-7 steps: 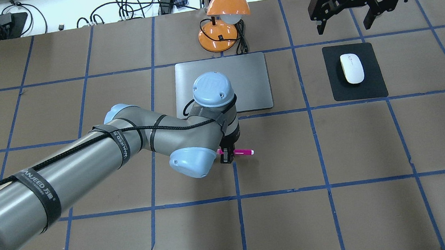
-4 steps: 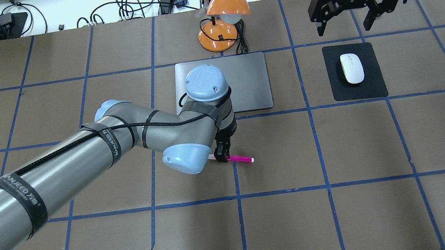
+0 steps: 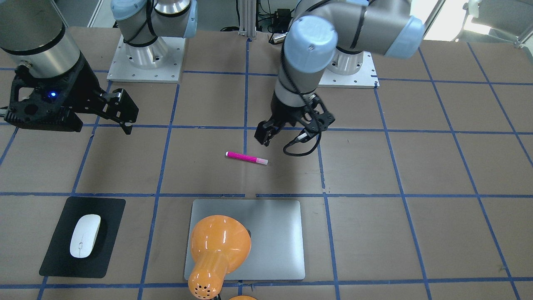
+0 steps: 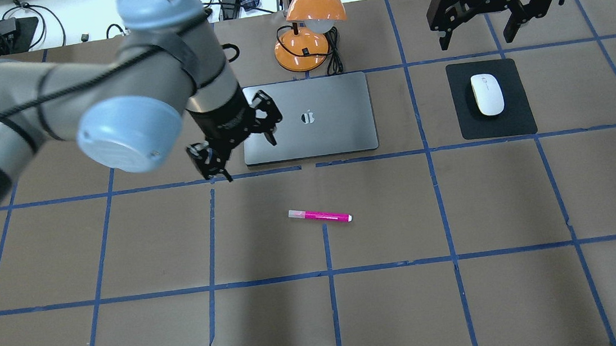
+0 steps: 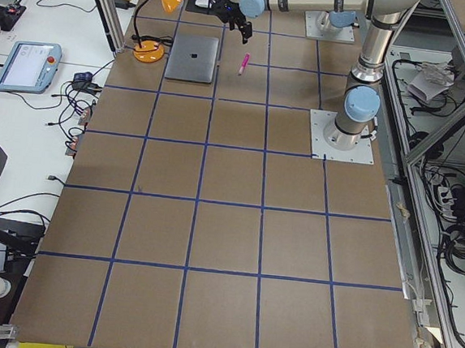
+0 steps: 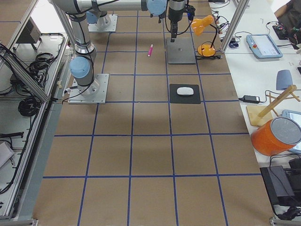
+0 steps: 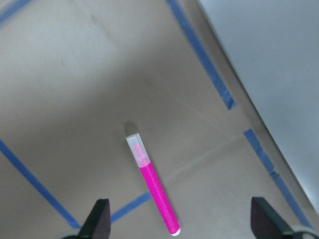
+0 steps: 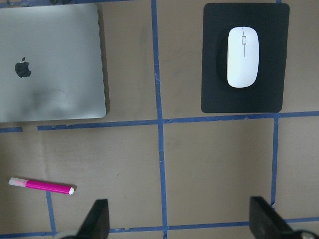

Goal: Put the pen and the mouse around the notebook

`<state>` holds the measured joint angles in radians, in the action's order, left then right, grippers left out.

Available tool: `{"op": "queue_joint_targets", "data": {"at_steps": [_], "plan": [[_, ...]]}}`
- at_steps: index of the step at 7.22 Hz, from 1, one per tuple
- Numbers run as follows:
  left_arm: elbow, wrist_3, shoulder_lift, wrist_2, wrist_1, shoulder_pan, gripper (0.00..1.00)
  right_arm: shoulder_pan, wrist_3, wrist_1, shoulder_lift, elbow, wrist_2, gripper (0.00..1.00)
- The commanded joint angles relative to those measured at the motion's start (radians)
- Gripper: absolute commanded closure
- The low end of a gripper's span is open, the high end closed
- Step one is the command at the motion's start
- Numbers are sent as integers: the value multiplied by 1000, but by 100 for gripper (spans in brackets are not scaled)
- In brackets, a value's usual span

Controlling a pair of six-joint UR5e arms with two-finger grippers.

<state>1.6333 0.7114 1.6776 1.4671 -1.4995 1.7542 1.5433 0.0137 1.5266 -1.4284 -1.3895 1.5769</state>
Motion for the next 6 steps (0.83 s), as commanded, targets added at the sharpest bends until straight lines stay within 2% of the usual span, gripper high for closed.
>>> {"op": "queue_joint_targets", "data": {"at_steps": [1, 2, 6], "plan": [[-72, -547, -116, 101, -150, -143, 0, 0, 0, 1, 3, 3, 0, 0], [-79, -628, -128, 117, -128, -177, 0, 0, -1, 0, 5, 3, 0, 0], [-87, -630, -134, 128, -113, -189, 0, 0, 0, 0, 5, 1, -6, 0]]}}
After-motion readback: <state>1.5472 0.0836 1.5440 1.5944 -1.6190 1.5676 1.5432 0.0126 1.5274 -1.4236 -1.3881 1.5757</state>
